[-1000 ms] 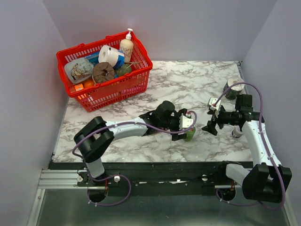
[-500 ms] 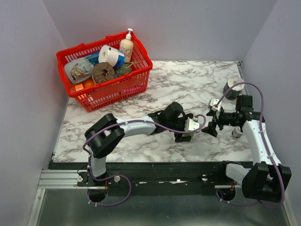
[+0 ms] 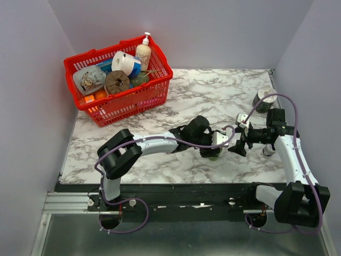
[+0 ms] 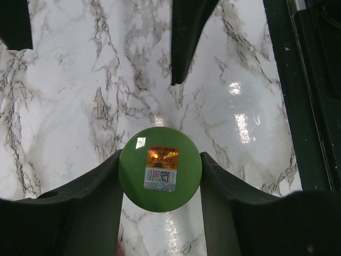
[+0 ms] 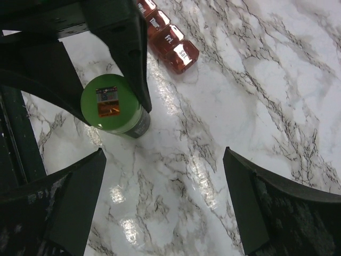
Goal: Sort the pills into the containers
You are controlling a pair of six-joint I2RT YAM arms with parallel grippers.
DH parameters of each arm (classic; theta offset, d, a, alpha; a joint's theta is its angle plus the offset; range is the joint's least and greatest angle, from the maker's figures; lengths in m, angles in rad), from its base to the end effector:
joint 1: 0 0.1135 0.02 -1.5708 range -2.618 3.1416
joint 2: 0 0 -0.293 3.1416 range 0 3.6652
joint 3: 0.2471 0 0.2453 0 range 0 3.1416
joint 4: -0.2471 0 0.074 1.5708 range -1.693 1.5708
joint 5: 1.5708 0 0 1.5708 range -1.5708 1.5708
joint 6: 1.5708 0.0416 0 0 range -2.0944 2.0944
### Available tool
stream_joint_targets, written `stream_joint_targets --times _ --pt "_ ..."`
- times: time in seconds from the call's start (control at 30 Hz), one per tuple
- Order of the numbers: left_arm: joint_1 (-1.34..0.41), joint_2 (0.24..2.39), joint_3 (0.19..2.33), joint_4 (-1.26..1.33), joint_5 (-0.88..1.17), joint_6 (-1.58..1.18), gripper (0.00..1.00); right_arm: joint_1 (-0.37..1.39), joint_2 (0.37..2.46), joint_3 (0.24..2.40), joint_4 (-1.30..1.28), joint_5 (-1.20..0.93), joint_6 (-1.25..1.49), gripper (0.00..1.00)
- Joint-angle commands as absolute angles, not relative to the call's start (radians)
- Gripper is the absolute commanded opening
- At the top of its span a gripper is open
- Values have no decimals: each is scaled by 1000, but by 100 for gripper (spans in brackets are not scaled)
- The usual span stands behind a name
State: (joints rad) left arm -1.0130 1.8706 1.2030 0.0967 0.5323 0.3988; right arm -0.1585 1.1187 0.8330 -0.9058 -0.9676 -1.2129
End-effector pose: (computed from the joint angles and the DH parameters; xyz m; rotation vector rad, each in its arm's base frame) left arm 0.2059 -0.3700 0.2339 1.6546 1.4426 -0.9228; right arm 0.1765 0.0065 0.2769 -1.2872 1.7739 0.6218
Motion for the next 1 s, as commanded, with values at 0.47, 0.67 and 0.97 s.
stream_joint_targets --times 0.47,0.67,0.97 --pt "-957 1401 977 276 233 -374 0 -2 1324 1037 -1345 -1416 -1729 91" --pt "-954 1324 925 348 146 -434 0 121 1221 999 -885 -1346 -1162 100" --pt "-953 1267 874 449 74 -506 0 255 1152 890 -448 -1174 -599 94"
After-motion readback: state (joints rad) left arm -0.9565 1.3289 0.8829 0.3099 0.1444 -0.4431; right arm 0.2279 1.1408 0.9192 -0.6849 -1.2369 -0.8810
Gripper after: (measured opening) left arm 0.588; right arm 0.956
